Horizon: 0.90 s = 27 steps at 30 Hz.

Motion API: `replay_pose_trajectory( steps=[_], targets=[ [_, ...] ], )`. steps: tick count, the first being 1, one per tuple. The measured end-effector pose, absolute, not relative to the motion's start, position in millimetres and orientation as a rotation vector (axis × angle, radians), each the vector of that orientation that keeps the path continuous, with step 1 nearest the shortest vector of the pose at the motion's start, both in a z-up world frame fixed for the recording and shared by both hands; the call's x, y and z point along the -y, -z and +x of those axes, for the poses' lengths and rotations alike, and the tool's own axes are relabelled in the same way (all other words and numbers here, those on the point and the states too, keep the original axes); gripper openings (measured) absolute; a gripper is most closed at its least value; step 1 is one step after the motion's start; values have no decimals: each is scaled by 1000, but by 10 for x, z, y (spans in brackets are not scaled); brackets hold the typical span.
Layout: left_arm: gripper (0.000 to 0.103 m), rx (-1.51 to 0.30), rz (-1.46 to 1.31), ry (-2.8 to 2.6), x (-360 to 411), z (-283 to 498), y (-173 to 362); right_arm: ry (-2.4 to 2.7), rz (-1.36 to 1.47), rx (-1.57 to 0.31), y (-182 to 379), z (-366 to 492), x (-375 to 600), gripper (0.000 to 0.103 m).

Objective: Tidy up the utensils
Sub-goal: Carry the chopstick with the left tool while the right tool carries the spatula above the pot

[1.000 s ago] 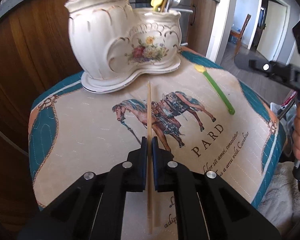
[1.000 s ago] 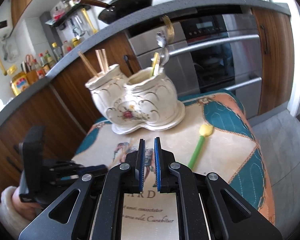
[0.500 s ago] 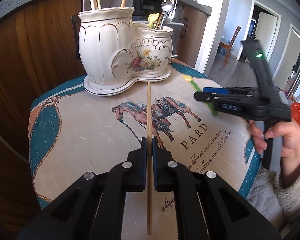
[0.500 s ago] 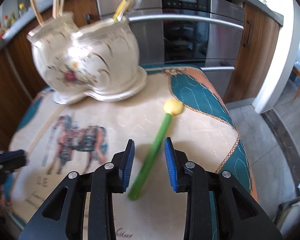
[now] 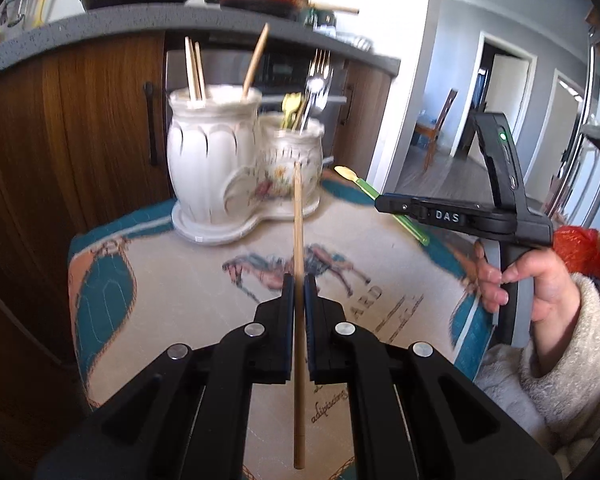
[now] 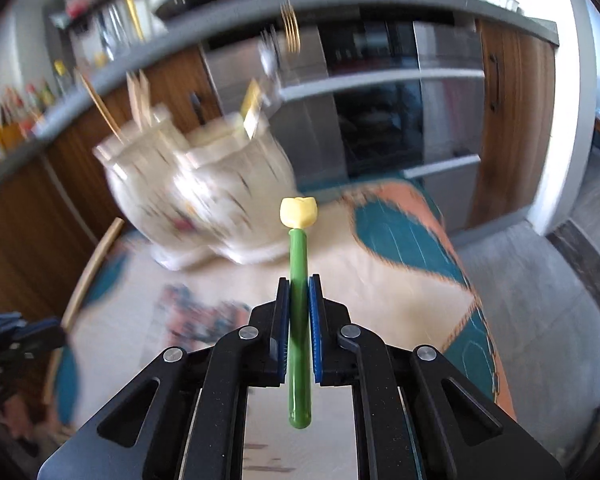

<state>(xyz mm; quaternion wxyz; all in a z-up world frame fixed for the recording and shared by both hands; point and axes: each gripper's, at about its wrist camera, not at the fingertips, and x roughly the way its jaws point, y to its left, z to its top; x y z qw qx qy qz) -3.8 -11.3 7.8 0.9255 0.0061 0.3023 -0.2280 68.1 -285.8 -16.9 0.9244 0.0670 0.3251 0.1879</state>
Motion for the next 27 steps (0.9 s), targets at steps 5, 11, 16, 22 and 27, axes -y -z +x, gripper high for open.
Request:
replay_pose_trajectory(
  steps=[5,11,16,22,27],
  targets=[
    [5,-469,-15,453,-1,-96,-407,-442,206,-489,-135,541,2891,10],
    [5,-357,-119,429,-185,170,-702,-498,252,-329,-463,725,2768,10],
    [5,-266,-166,400,-250,493,-884,-563,292,-265,-605,1039,2578,10],
    [5,-207,-296,398,-359,1000,-935,-625,354,-246,-611,1458,2401,10],
    [5,-165,-317,393,-258,1306,-925,-634,381,-265,-504,1671,2324,10]
  ],
)
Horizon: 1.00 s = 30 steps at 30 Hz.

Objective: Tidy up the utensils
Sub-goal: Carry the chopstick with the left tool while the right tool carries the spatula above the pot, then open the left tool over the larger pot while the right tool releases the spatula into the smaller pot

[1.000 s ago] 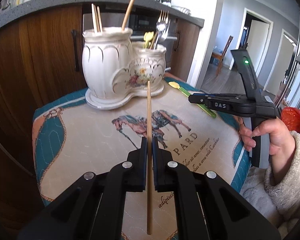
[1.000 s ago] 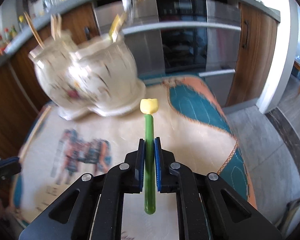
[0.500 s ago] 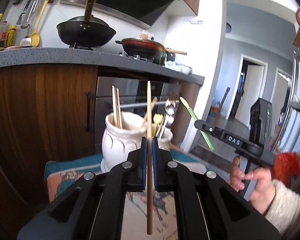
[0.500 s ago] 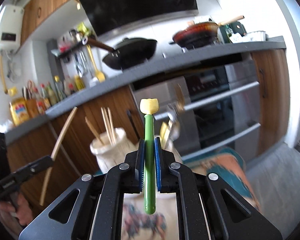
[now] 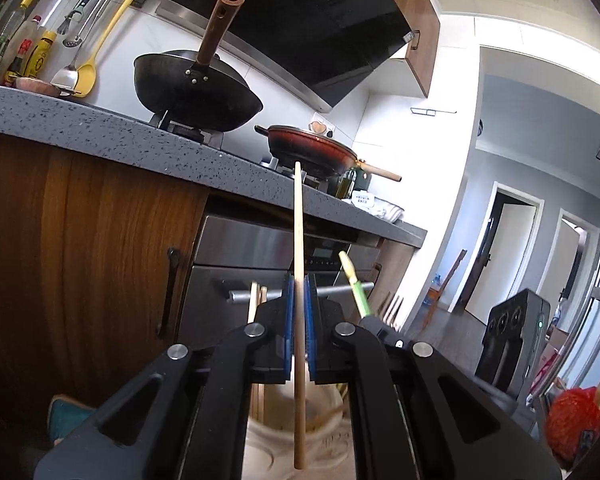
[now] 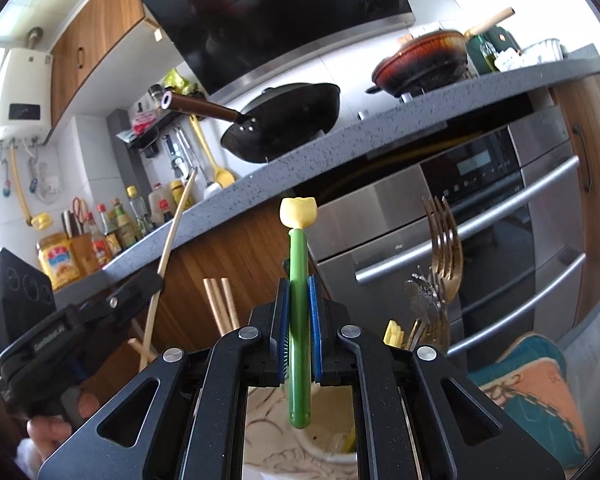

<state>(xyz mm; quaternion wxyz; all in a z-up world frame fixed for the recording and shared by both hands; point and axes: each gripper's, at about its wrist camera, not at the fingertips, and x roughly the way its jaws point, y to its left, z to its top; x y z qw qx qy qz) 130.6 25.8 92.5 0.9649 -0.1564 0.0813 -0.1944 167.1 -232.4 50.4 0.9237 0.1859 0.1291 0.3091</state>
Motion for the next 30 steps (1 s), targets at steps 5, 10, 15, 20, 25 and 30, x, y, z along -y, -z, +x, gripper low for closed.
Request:
replay_pose_trajectory(
  steps=[5,10,15,20,25,30],
  targets=[
    [5,-124,-281,378,-146,1425,-875,-646,403,-287,-414,1759,2329,10],
    [5,-129,-232,377,-80,1452,-770,-657,424,-311,-331,1832,2355,10],
    [5,-155,-190,377,-101,1339,-707,-646,390,-312,-292,1807,2302,10],
    [6,-197,-192,384,-185,1176,-644,-629,352,-306,-267,1770,2260,10],
    [29,-211,-196,356,-294,1051,-590,-603,326,-305,-220,1751,2237,10],
    [41,-237,-223,344,-400,998,-505,-563,223,-274,-211,1679,2140,10]
  ],
)
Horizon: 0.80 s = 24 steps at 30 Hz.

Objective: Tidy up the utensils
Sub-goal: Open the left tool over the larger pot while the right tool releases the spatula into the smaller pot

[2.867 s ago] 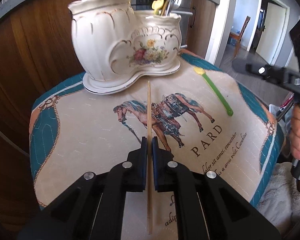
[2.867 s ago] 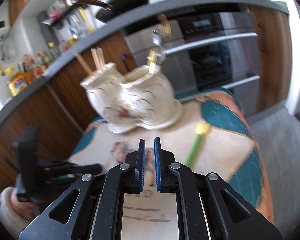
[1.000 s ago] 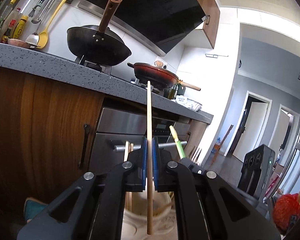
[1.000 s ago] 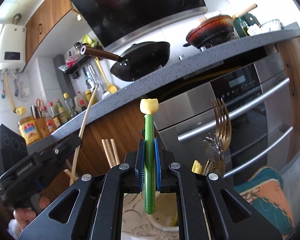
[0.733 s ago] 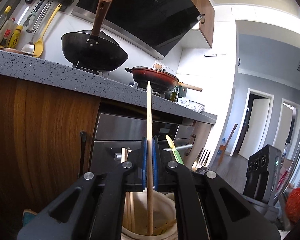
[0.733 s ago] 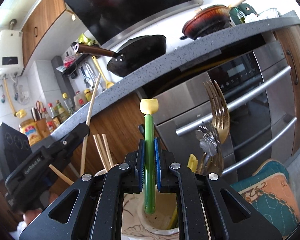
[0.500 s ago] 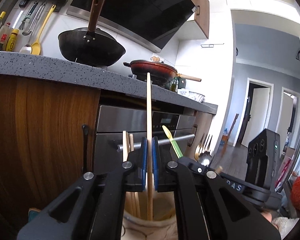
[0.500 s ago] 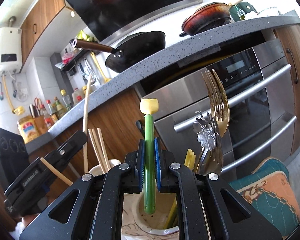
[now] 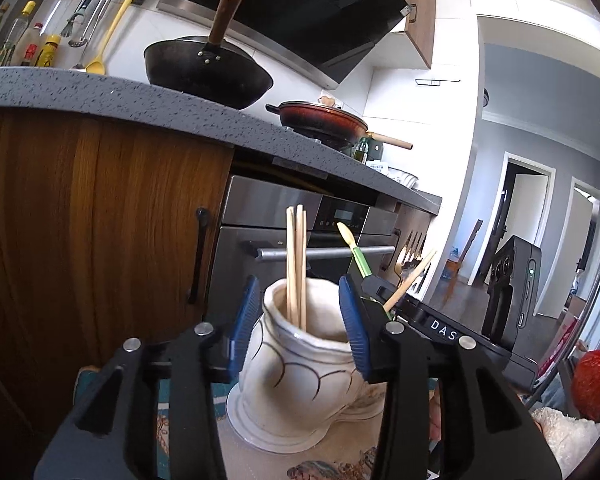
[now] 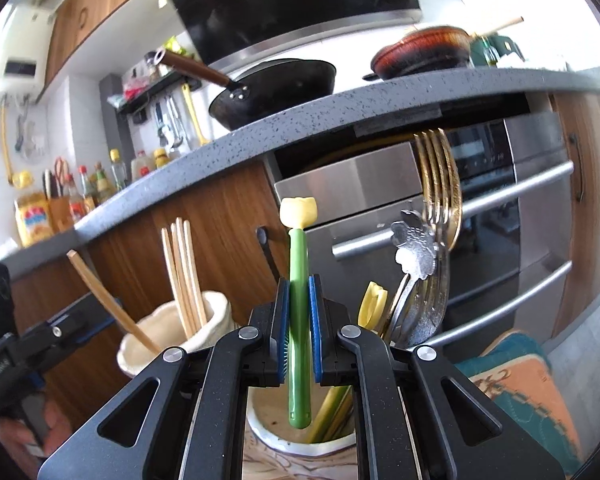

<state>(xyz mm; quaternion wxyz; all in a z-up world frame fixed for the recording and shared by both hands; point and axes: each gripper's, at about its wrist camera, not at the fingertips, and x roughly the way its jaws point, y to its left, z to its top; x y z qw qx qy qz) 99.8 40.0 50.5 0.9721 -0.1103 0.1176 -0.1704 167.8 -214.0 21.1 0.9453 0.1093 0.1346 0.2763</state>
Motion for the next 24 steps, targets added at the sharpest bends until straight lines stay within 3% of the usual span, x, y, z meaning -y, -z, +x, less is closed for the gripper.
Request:
replay_pose_trajectory(
  steps=[19,22,23,24],
  targets=[
    [42,-255,-248,340,-486,871,-453,-481,73,-280,-112,1318,2124,11],
    [46,-255,-245,337,-480,840,-448,-484,56,-291,-101,1288,2104,11],
    [47,-254,-240,335,-473,825,-443,-484,54,-295,-98,1288,2101,11],
    [48,-253,-235,332,-466,811,-440,-482,53,-300,-93,1283,2101,18]
  ],
)
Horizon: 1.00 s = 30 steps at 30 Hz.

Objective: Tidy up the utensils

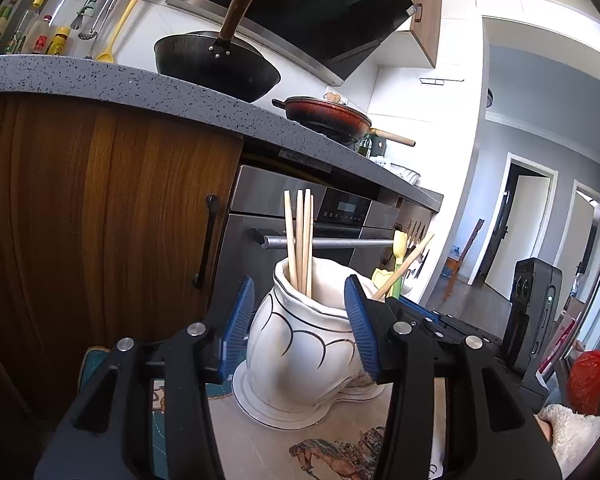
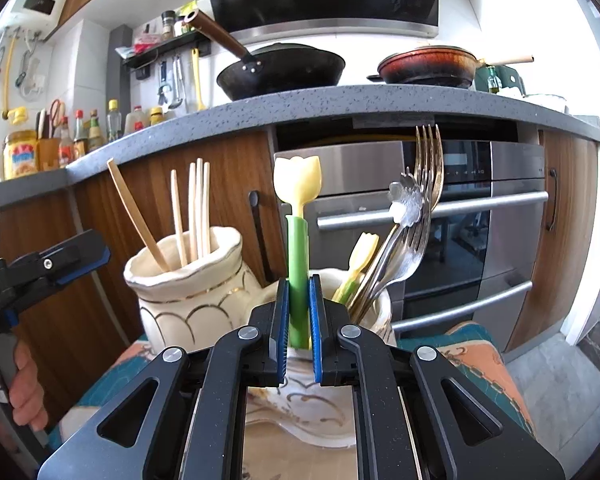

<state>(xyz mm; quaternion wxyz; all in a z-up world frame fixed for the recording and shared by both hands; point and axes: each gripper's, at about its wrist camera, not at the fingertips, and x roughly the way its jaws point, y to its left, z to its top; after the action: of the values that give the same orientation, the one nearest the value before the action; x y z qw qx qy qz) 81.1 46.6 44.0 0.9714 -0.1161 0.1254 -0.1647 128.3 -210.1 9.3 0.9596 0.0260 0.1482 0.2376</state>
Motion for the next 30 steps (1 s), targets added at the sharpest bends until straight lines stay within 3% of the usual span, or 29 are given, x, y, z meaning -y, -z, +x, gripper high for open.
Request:
replay_pose_trajectory(
  steps=[3,7,15,20,30],
  targets=[
    [53,-252,-225,324,-455,767,-428,-485,71,-286,-115,1228,2130,36],
    [56,-256,-222,308,-467,673,-388,-465,68,-246,-197,1062,2182,40],
    [93,-245,-186,245,-435,311,-317,-457,-9,-228,-238,588,2253,74],
    [97,-227,-129,165,-377,84,-296,-419,-8,-214,-202,331,2456,95],
    [97,-226,-6,50,-200,-102,-174,-317,5,-164,-124,220,2670,98]
  ],
)
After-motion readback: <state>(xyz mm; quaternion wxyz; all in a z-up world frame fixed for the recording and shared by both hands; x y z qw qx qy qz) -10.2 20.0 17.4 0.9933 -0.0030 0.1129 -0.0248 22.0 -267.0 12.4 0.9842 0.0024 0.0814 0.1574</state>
